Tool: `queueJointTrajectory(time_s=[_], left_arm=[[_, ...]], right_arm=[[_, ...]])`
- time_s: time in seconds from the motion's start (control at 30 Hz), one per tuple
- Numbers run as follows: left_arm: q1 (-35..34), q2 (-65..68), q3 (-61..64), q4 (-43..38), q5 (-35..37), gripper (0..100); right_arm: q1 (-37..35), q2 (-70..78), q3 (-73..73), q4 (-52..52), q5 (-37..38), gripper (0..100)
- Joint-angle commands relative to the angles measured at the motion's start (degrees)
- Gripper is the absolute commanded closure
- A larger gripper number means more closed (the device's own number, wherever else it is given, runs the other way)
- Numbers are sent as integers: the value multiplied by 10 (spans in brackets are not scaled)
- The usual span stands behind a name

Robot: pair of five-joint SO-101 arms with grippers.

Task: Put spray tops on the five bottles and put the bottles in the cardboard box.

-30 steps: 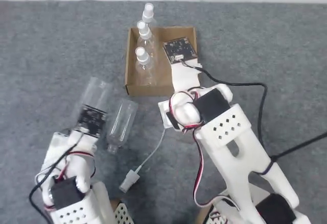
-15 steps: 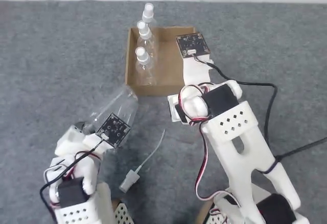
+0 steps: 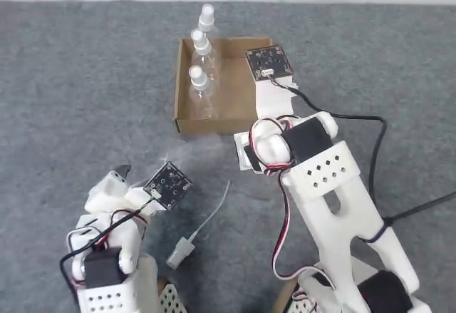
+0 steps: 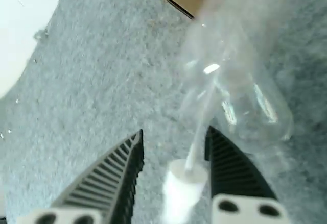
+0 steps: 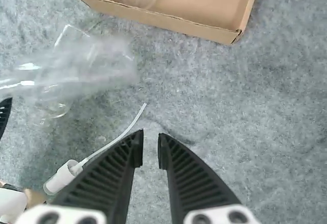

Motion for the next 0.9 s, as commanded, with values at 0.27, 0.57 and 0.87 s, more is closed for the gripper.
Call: queueJointTrajectory(time_s=[0.27, 0.57, 0.87], left_arm=[[-28, -13, -7, -36, -1, 808], [-142, -13, -3, -64, 19, 808], [-233, -13, -7, -65, 124, 808]], right_arm=[[7, -34, -8, -3, 7, 992], [4, -34, -7, -3, 8, 992], [4, -34, -6, -3, 91, 992]])
